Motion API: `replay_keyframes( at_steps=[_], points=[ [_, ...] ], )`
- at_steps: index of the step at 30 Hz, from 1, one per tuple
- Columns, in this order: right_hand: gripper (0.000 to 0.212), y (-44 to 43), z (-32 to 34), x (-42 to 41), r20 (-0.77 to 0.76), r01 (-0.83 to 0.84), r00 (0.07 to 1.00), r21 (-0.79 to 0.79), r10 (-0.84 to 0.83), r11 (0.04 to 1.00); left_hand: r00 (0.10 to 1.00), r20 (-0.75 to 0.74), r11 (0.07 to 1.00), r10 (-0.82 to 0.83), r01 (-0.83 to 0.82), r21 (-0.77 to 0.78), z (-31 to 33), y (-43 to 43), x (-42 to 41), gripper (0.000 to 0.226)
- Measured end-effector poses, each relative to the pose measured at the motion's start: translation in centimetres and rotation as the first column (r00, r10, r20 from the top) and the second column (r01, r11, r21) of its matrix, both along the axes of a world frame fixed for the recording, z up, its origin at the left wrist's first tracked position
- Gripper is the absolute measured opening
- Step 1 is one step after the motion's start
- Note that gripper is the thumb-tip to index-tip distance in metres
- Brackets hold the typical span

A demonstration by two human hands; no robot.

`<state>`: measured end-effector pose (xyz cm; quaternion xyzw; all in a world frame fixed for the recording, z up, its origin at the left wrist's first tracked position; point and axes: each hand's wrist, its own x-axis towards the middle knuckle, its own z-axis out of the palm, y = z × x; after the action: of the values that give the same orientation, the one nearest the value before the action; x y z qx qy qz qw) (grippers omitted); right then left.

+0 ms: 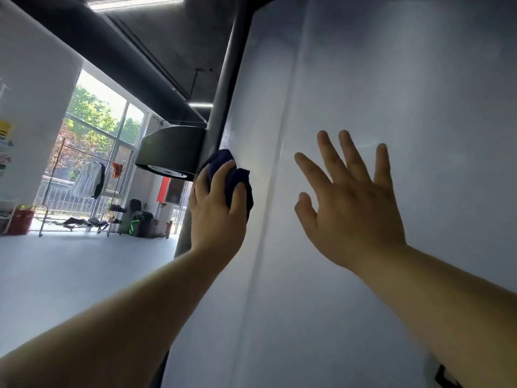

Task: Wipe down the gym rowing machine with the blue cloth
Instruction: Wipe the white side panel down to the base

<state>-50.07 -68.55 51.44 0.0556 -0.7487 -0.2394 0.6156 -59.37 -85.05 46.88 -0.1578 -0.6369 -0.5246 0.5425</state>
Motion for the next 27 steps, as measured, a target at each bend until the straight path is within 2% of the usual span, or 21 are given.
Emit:
replay_keyframes(
  at_steps=[3, 5, 9, 11, 14, 16, 18, 19, 21, 24, 27],
  points=[
    [0.062, 0.2, -0.1, 0.2, 0.004, -0.017, 1.000, -0.008, 0.017, 1.000, 1.000, 0.022, 0.999, -0.008, 0.009, -0.042, -6.1, 0.6, 1.6, 0.061],
    [0.061, 0.2, -0.1, 0.3, 0.005, -0.032, 0.999, -0.016, 0.032, 0.999, 0.998, 0.059, 0.995, 0.020, -0.014, -0.099, -7.9, 0.6, 2.3, 0.062],
    [0.063, 0.2, -0.4, 0.2, -0.006, -0.045, 0.999, -0.019, 0.045, 0.999, 0.995, 0.087, 0.992, 0.046, -0.035, -0.122, -2.2, -0.2, 1.7, 0.057],
    [0.062, 0.2, -0.4, 0.2, 0.003, -0.056, 0.998, -0.020, 0.056, 0.998, 0.996, 0.079, 0.996, 0.030, -0.023, -0.086, 0.7, -0.5, 1.1, 0.049],
    [0.064, 0.3, -1.0, 0.3, 0.014, -0.077, 0.997, -0.030, 0.077, 0.997, 0.998, 0.054, 0.999, 0.034, -0.033, -0.031, -1.3, 0.5, 1.0, 0.050],
    [0.065, 0.5, -1.8, 0.3, 0.016, -0.085, 0.996, -0.025, 0.085, 0.996, 0.999, -0.002, 0.991, 0.053, -0.053, -0.120, -5.7, 1.5, 2.0, 0.055],
    [0.063, 0.7, -2.6, 0.3, 0.009, -0.091, 0.996, -0.016, 0.091, 0.996, 0.993, -0.089, 0.945, 0.071, -0.096, -0.312, -9.9, 2.0, 3.1, 0.058],
    [0.062, 0.7, -2.8, 0.3, 0.003, -0.096, 0.995, -0.017, 0.096, 0.995, 0.989, -0.126, 0.916, 0.071, -0.115, -0.385, -10.8, 2.0, 3.4, 0.058],
    [0.060, 0.7, -3.0, 0.4, 0.003, -0.101, 0.995, -0.020, 0.101, 0.995, 0.987, -0.142, 0.893, 0.074, -0.129, -0.431, -9.5, 1.5, 3.2, 0.058],
    [0.059, 0.8, -3.0, 0.5, 0.024, -0.105, 0.994, -0.019, 0.106, 0.994, 0.991, -0.088, 0.941, 0.105, -0.128, -0.312, -3.8, 1.2, 2.3, 0.058],
    [0.058, 1.3, -3.3, 0.9, 0.039, -0.125, 0.991, 0.001, 0.124, 0.992, 0.996, 0.067, 0.998, 0.065, -0.064, -0.015, -0.5, 1.3, 1.3, 0.052]
  ],
)
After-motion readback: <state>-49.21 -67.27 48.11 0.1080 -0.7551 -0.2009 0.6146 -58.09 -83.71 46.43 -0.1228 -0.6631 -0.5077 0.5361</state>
